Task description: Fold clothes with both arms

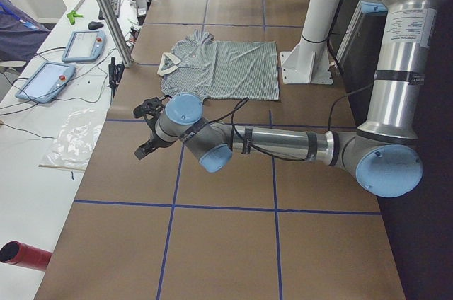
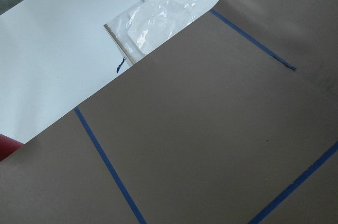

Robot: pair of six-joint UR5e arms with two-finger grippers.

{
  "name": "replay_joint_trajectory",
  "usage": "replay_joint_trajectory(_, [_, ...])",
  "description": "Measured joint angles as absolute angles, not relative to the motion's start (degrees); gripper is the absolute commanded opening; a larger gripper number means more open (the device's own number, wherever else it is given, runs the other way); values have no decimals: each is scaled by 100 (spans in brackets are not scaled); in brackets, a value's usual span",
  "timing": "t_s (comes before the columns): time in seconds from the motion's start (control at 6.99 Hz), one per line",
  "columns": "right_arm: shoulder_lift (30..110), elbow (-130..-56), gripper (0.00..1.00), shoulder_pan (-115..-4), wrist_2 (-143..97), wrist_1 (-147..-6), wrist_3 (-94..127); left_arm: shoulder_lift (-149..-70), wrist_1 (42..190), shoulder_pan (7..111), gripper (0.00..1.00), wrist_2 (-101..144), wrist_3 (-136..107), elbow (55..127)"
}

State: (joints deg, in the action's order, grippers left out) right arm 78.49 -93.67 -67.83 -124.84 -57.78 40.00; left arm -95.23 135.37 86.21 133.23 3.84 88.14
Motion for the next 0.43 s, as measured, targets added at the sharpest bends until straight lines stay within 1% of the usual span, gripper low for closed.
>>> replay_joint_trajectory(0.29, [7069, -9076, 89, -5685, -11231, -5745, 5223, -9520, 13584, 8600, 100, 13324, 392, 8812])
replay_joint_trajectory(0.43, [6743, -8711, 85, -5372, -10876, -5556, 5525, -9516, 13599, 8597, 100, 13324, 394, 8811])
